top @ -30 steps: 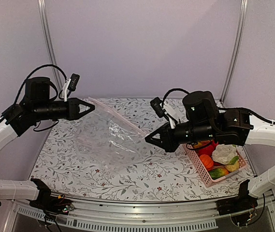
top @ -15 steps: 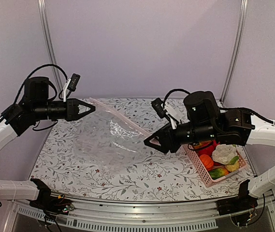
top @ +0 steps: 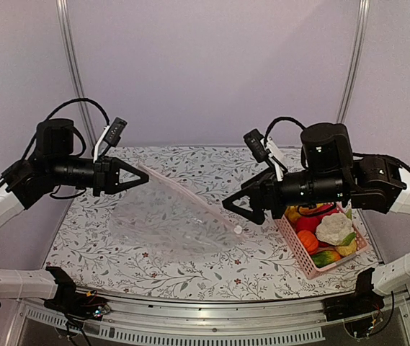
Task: Place the food in the zip-top bag and seal the zipper
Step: Unzip the zipper from the zipper food storage bag, then pass from the left arm to the right
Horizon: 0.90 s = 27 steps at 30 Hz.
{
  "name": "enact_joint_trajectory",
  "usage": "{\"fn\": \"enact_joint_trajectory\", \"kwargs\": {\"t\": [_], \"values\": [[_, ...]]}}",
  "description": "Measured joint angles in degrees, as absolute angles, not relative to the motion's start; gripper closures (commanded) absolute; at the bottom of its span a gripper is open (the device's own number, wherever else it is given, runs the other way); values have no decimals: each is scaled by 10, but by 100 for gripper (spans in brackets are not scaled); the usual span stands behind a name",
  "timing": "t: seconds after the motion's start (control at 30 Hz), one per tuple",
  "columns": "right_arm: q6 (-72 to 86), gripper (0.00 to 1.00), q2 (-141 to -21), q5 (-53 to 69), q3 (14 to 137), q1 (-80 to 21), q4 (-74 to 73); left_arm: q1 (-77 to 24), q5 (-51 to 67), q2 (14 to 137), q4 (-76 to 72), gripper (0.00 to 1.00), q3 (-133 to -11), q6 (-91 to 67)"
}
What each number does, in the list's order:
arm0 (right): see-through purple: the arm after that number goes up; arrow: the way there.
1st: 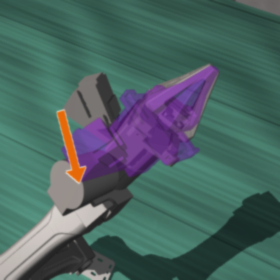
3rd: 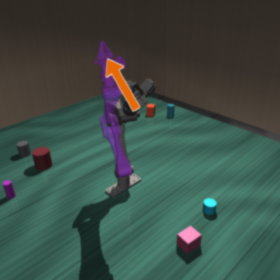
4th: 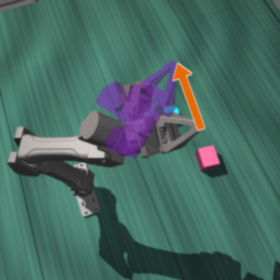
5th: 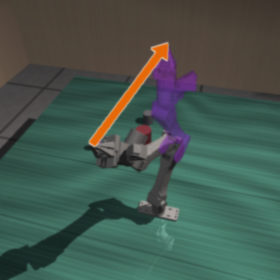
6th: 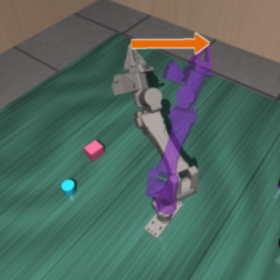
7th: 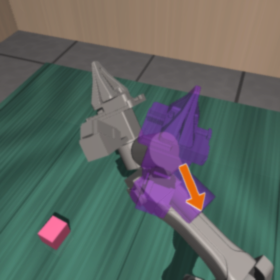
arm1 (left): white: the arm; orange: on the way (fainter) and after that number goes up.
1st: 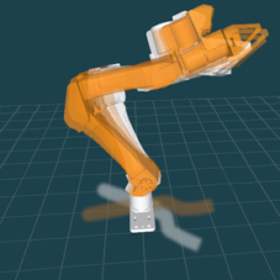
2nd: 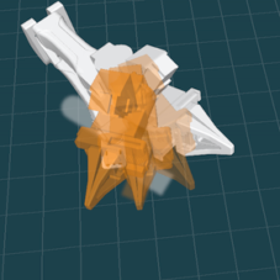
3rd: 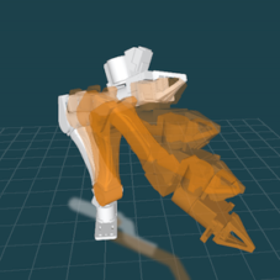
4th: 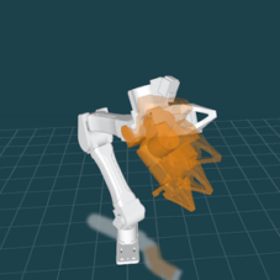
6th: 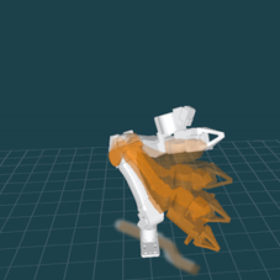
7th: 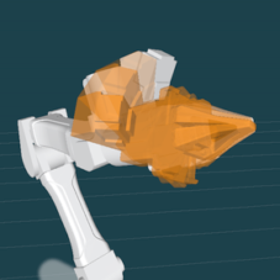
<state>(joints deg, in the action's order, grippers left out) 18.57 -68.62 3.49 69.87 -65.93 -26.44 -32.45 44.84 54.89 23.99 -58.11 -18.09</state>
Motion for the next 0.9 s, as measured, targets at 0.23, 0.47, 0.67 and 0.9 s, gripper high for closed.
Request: {"fn": "enact_joint_trajectory", "kwargs": {"t": [0.23,0.47,0.67,0.9], "values": [[168,23,-707,36,740,-659,-291,-342,458,549,230,100,-581,-180],[167,30,-747,57,746,-664,-296,-349,456,549,226,100,-573,-180],[168,34,-762,72,747,-668,-296,-352,455,549,223,100,-572,-180],[170,39,-766,82,751,-671,-296,-353,450,552,221,100,-572,-180]]}}
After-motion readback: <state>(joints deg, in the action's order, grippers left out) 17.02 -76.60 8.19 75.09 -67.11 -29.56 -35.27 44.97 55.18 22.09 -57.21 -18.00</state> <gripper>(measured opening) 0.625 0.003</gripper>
